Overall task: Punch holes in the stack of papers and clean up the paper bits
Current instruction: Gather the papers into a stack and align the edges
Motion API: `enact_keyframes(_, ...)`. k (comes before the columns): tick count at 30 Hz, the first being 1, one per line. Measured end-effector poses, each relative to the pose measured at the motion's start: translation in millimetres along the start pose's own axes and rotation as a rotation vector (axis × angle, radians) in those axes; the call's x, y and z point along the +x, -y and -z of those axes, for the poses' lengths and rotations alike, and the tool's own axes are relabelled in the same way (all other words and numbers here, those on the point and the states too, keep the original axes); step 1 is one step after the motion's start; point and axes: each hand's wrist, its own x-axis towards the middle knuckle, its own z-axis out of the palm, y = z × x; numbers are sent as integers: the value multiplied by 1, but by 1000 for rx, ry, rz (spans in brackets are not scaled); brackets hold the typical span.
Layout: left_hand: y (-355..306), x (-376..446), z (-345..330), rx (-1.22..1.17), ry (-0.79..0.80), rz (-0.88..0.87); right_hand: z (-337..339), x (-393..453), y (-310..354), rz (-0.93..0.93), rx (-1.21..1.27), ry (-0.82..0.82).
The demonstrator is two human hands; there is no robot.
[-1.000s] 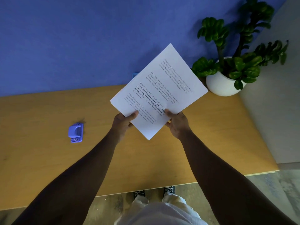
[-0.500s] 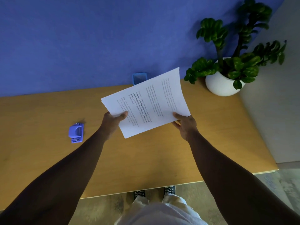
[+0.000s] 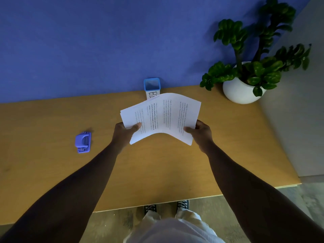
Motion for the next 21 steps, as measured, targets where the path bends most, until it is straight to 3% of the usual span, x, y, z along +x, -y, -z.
enact_keyframes(9, 21, -16, -14, -22, -55, 57, -5, -2, -15, -57, -130, -94)
enact_keyframes(21, 30, -13, -7, 62, -15, 64, -4, -6, -21, 36, -206, -108)
